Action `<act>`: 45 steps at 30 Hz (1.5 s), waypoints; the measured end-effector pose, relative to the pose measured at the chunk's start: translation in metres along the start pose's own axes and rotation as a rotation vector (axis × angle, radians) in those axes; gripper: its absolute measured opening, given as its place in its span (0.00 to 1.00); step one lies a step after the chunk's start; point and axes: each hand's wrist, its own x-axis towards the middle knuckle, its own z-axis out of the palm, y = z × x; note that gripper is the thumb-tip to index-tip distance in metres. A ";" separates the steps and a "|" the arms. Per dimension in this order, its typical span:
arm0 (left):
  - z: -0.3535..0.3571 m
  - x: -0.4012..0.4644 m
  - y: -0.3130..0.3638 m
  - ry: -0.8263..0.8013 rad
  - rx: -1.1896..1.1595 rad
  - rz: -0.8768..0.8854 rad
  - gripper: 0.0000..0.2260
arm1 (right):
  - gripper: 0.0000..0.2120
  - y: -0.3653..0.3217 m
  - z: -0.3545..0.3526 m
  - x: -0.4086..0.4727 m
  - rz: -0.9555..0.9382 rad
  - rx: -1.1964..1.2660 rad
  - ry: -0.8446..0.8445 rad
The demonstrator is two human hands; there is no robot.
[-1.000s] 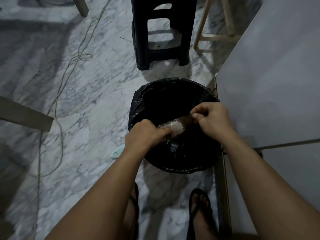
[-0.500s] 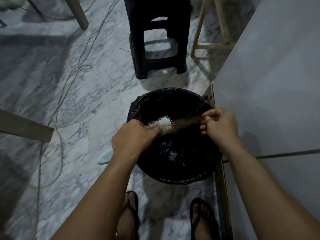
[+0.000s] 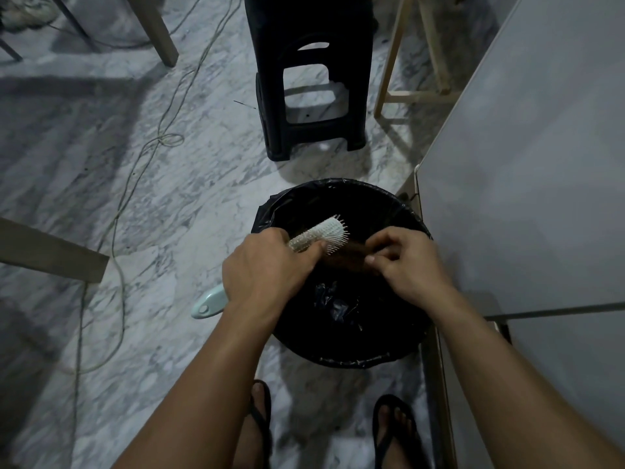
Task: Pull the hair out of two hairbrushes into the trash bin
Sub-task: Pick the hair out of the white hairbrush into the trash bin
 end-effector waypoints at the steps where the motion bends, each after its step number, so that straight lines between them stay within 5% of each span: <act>1: -0.001 0.002 -0.003 0.009 0.005 -0.014 0.24 | 0.08 0.002 -0.004 0.002 0.008 -0.033 0.044; 9: -0.007 0.013 -0.024 0.034 0.002 -0.103 0.25 | 0.09 0.005 -0.023 0.000 0.201 -0.382 0.238; 16: -0.013 0.013 -0.031 0.103 -0.022 -0.111 0.26 | 0.11 0.013 -0.027 0.000 0.321 -0.395 0.264; 20: -0.012 0.006 -0.012 0.095 -0.016 -0.014 0.24 | 0.19 0.010 -0.018 0.001 0.311 -0.309 -0.019; 23: -0.006 -0.001 0.002 0.062 -0.023 0.076 0.25 | 0.40 -0.004 -0.015 -0.001 0.151 0.009 -0.257; 26: -0.002 -0.004 0.006 0.057 -0.018 0.103 0.25 | 0.46 -0.014 -0.002 -0.003 0.120 0.358 -0.394; 36: 0.000 0.006 -0.007 0.079 -0.039 0.045 0.25 | 0.09 -0.007 0.007 -0.002 -0.045 0.255 -0.404; 45: -0.013 0.019 -0.027 0.137 -0.027 -0.057 0.25 | 0.14 -0.003 -0.015 -0.003 -0.047 0.107 -0.526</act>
